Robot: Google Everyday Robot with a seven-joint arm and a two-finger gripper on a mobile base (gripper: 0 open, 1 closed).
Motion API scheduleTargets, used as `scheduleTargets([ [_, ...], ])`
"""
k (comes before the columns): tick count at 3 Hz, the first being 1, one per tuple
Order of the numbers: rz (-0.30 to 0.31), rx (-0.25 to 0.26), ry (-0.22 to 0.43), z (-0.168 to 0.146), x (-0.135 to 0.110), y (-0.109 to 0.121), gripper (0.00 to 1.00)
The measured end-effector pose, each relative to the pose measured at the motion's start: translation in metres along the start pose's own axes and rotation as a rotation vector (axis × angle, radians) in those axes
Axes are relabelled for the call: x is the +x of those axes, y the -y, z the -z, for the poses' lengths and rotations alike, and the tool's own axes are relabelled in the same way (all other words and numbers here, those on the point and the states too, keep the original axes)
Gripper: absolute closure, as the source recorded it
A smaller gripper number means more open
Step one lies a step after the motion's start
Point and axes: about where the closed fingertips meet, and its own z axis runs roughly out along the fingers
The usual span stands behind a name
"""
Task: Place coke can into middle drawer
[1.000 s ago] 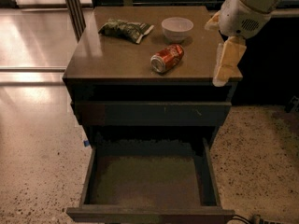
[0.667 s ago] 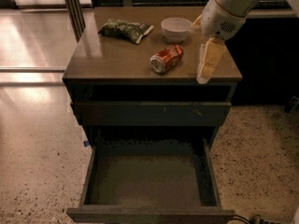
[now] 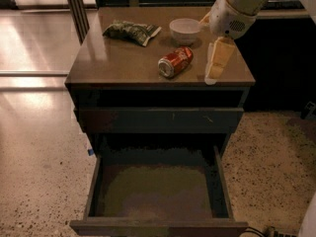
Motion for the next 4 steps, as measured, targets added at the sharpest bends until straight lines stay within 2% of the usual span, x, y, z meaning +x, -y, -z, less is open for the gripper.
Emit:
scheduleTargets([
  [1,0.058,0.027,0.019,-0.01,-0.016,0.027,0.0],
  [2,0.166,-0.028,0.02,-0.047,-0.035,0.054,0.0],
  [3,0.249,-0.113,0.005,-0.104,-0.042,0.072,0.0],
  [4,0.247,-0.095,0.011,-0.106,-0.044,0.076,0.0],
])
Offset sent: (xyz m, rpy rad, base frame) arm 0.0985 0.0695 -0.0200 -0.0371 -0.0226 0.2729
